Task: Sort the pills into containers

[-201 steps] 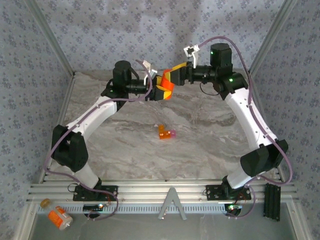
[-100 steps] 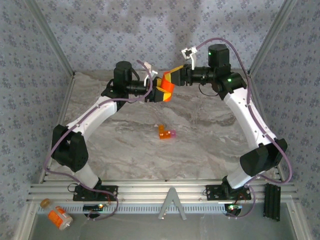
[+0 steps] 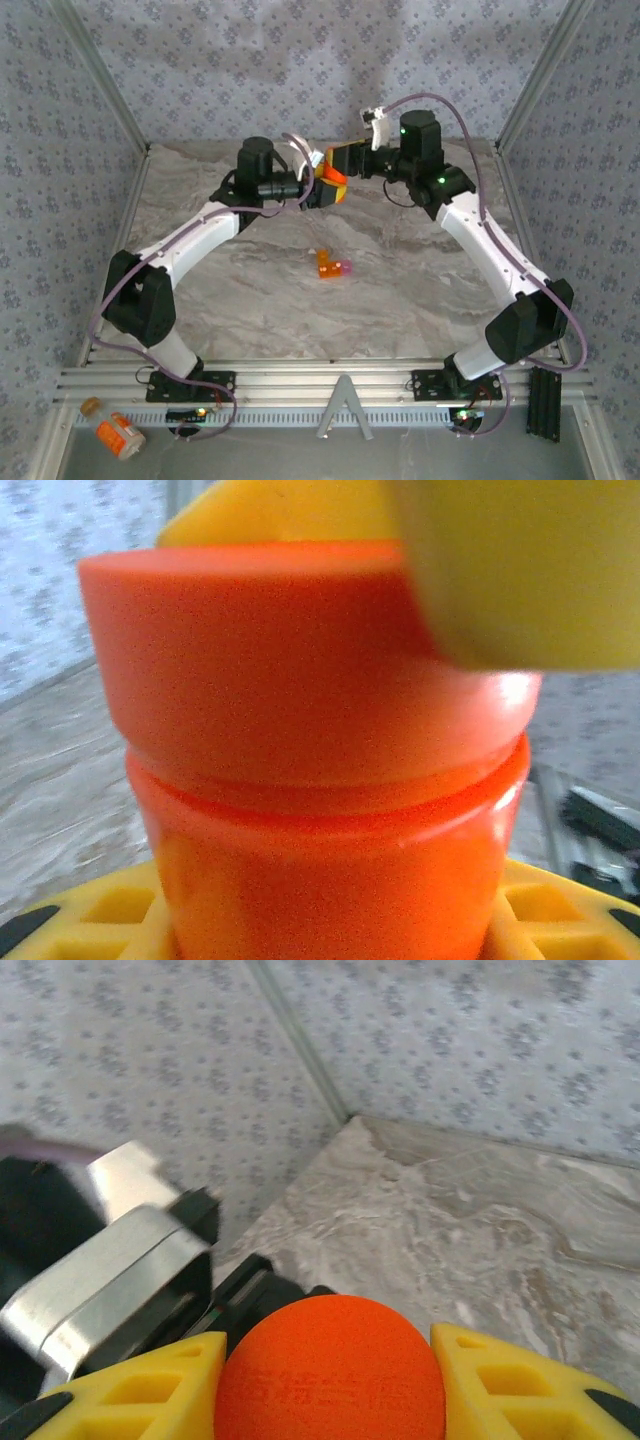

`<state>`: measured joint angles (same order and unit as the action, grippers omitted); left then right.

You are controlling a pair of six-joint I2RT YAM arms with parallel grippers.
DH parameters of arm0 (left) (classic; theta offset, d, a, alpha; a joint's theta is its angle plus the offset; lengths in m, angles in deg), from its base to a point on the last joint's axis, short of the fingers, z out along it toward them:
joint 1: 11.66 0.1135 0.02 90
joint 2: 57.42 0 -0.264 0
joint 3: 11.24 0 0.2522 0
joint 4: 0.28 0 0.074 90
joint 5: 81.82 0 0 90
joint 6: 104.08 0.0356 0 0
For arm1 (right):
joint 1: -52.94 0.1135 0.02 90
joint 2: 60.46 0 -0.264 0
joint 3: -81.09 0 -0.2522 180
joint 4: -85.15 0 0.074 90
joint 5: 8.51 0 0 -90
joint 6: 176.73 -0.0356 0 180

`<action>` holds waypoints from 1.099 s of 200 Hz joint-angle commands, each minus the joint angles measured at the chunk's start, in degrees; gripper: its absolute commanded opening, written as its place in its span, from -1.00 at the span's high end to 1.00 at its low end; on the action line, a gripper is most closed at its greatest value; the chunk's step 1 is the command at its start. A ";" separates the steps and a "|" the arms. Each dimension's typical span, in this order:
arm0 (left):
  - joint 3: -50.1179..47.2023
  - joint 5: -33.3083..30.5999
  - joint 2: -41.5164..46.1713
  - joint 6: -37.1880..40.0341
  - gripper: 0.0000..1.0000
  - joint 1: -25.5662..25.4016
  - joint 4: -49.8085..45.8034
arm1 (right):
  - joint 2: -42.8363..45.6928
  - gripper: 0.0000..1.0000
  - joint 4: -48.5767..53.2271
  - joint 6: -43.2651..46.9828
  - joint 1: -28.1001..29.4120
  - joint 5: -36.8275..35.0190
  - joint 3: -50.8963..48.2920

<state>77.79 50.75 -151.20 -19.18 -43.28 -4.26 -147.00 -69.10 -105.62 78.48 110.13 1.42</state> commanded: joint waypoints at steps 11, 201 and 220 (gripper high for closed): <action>0.93 -13.61 3.66 11.14 1.00 -8.90 5.14 | -2.54 0.31 -4.57 -10.40 4.44 -8.82 -4.36; 3.98 16.54 -0.16 -5.15 1.00 1.73 10.76 | 5.30 -0.82 0.57 -0.89 -9.41 20.49 0.48; 5.15 18.75 -0.91 -5.53 1.00 1.58 9.83 | 3.52 -0.82 3.45 0.84 -8.40 21.29 3.60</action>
<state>79.25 61.26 -151.63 -22.81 -41.14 4.11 -141.32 -70.37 -108.64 69.01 126.85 0.63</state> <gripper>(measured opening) 0.508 0.910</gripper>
